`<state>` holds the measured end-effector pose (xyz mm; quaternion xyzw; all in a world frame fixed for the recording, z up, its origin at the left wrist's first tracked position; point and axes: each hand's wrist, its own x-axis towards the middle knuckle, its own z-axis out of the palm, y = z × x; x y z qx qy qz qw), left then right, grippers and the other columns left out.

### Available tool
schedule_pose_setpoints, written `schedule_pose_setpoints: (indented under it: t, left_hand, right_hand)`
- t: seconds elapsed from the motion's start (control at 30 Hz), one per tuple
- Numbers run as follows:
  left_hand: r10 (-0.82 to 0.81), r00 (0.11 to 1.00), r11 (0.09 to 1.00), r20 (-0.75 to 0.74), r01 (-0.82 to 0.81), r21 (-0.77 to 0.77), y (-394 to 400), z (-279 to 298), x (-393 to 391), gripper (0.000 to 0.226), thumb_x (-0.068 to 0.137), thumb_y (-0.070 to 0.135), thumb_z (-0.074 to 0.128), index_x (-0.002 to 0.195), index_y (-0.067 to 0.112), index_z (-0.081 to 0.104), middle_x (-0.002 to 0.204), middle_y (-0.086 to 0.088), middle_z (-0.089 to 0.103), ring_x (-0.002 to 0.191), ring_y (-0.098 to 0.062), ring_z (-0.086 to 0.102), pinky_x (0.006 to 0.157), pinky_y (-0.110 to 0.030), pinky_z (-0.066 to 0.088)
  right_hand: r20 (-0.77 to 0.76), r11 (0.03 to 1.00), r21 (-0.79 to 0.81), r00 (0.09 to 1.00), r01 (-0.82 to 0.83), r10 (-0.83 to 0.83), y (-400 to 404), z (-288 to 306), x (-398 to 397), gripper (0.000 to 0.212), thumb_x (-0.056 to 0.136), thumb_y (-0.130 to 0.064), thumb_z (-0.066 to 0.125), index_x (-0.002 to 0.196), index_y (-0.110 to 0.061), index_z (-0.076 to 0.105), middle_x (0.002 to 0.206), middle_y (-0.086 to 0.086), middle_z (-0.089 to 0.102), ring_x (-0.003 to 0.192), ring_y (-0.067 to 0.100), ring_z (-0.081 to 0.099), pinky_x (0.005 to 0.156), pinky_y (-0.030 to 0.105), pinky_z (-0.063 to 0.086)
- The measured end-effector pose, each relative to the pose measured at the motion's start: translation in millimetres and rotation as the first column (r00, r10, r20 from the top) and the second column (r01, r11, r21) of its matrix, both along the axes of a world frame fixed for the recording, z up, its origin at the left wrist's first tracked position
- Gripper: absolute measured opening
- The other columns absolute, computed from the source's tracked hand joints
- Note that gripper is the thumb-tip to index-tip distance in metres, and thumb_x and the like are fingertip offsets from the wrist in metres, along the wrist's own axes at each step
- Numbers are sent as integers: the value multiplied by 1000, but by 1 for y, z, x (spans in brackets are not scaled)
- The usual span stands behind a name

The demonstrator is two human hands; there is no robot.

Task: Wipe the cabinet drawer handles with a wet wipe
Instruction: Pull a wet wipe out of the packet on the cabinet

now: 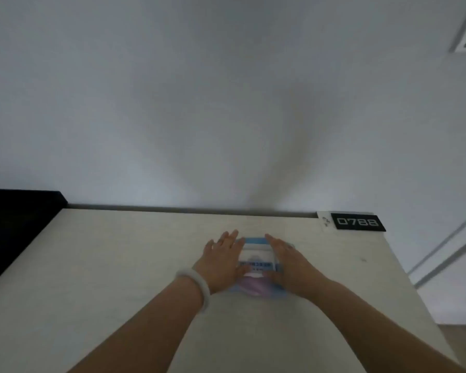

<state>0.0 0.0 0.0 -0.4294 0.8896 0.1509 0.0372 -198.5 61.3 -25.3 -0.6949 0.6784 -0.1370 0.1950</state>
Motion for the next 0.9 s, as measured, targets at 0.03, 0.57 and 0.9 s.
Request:
schedule_pose_setpoints:
  t: [0.03,0.57,0.9]
  left_hand:
    - [-22,1000,1000,17,22,6,2,-5,0,72,100,51,37,156,16,7,164,-3,-4,151,-21,-3,121,-42,2]
    - [160,919,980,-359,-191,-54,12,-73,0,71,81,64,42,139,23,47,150,6,40,140,-14,34,107,-24,16]
    - [340,832,940,-438,-279,198,9,-73,-5,101,80,30,75,154,26,6,152,5,34,138,-17,33,112,-29,17]
  right_hand:
    - [8,1000,1,999,-31,31,2,-5,1,85,90,-42,61,153,-15,9,156,5,25,143,20,23,118,30,17]
    - [-17,982,-189,999,32,-36,-1,-35,17,70,90,-44,58,146,-10,34,140,12,49,130,27,45,111,33,29]
    - [196,937,-173,943,302,-268,-26,-14,22,52,101,-38,38,148,-22,25,98,5,64,89,25,63,76,31,46]
